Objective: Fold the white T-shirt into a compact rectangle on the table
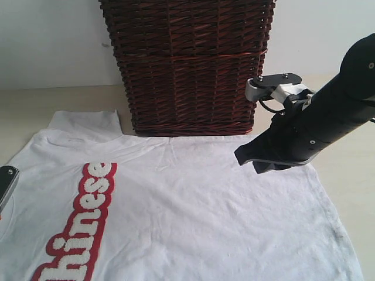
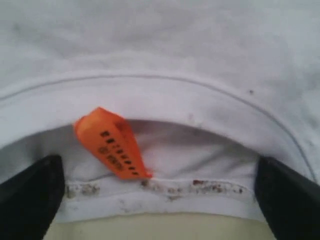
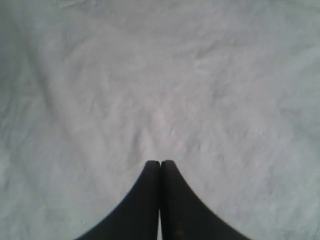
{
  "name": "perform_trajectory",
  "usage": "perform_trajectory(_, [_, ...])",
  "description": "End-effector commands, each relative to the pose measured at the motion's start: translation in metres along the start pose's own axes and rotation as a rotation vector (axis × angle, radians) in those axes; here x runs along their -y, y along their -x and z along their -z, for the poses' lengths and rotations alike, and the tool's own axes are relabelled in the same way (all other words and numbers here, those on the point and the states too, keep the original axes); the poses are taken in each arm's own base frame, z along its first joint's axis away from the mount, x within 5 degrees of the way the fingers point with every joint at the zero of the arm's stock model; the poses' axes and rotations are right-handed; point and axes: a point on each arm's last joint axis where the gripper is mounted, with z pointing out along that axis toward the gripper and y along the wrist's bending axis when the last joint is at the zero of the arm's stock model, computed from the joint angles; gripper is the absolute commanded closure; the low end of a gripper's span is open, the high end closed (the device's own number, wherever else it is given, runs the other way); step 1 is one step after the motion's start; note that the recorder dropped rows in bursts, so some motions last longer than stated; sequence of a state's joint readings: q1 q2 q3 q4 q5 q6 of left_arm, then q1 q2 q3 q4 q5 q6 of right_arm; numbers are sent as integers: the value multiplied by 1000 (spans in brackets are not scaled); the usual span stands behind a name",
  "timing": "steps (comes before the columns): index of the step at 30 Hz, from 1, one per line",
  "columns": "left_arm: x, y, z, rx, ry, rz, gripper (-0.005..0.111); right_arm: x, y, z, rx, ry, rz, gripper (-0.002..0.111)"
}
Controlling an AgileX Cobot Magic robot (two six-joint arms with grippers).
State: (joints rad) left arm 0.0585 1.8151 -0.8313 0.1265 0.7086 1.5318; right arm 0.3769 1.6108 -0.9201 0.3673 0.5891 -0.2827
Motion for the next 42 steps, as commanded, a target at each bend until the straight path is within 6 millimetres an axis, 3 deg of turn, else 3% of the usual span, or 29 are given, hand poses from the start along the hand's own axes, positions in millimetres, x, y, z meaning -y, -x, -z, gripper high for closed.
perform_trajectory(1, [-1,-5,-5,-46,14,5,2,1,2,3,14,-2,9,108])
perform_trajectory(9, [-1,-5,-5,-43,14,6,2,1,2,3,9,0,33,108])
perform_trajectory(12, [-1,-5,-5,-43,14,6,2,1,2,3,7,1,62,103])
perform_trajectory(19, [-1,-4,-5,-43,19,4,2,1,1,3,5,1,118,76])
perform_trajectory(26, [-1,-4,-5,-43,19,4,2,1,-3,3,-45,1,206,34])
perform_trajectory(28, [-1,-4,-5,-43,19,4,2,3,-8,4,-96,-10,275,28])
perform_trajectory(37, [-1,-4,-5,-43,19,4,2,7,-17,5,-212,-33,356,26])
perform_trajectory(42, [-1,-4,-5,-43,19,4,2,15,-21,7,-281,-86,535,26])
